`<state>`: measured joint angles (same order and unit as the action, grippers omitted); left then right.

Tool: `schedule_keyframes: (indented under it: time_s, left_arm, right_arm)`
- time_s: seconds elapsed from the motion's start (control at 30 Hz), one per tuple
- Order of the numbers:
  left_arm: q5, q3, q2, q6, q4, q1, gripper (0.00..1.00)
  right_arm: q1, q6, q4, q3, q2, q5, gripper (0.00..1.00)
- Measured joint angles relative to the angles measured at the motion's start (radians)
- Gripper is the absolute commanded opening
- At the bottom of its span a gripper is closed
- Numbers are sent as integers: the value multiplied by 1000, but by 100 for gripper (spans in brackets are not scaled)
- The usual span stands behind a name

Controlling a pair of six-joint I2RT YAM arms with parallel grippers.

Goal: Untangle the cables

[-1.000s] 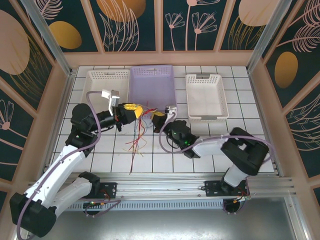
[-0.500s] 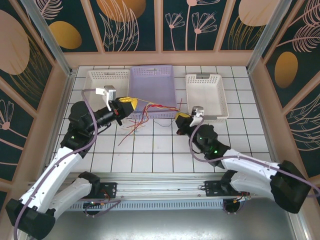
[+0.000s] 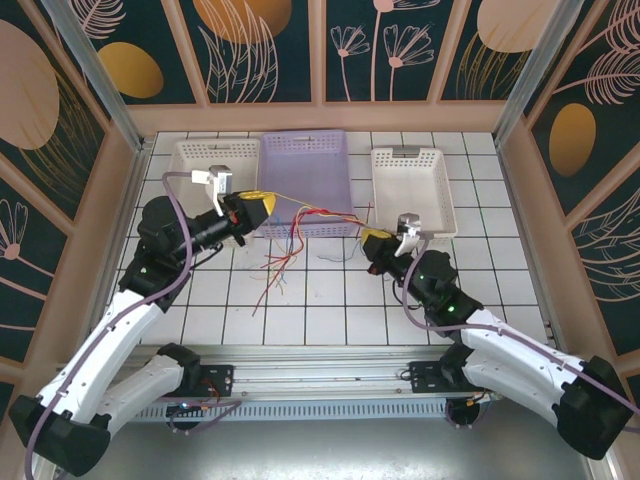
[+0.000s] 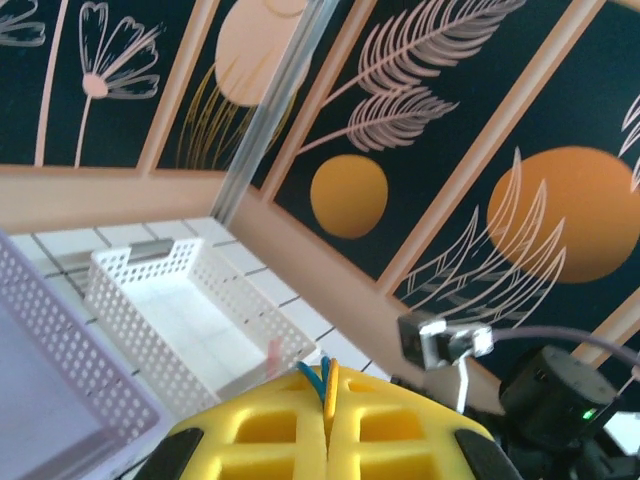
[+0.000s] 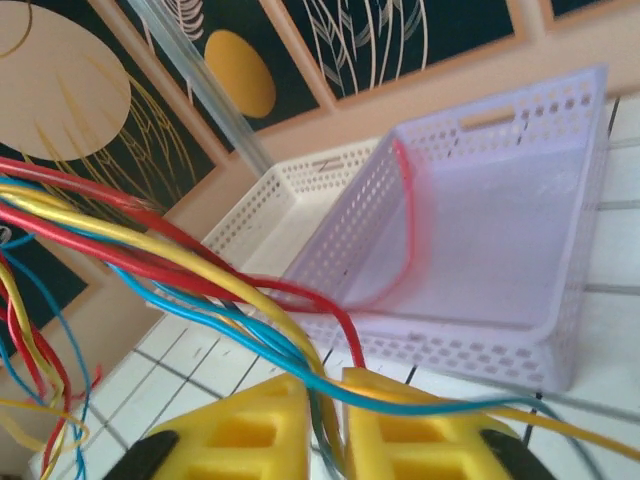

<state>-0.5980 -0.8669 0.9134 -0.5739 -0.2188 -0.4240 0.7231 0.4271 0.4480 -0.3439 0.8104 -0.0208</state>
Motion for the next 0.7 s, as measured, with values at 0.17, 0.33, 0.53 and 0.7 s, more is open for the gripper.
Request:
schedule_keyframes:
  time_s: [0.17, 0.33, 0.53, 0.7]
  left_arm:
    - [-34, 0, 30, -78, -134, 7, 0]
    - [-61, -1, 65, -137, -202, 3, 0]
    - [-76, -42, 105, -173, -213, -32, 0]
    - [-74, -65, 108, -196, -228, -49, 0]
  right_arm:
    - [-9, -2, -36, 7, 0, -85, 40]
    - [8, 6, 5, 17, 3, -170, 47]
    - [123, 14, 152, 18, 98, -209, 49]
    - [188, 17, 237, -2, 229, -213, 52]
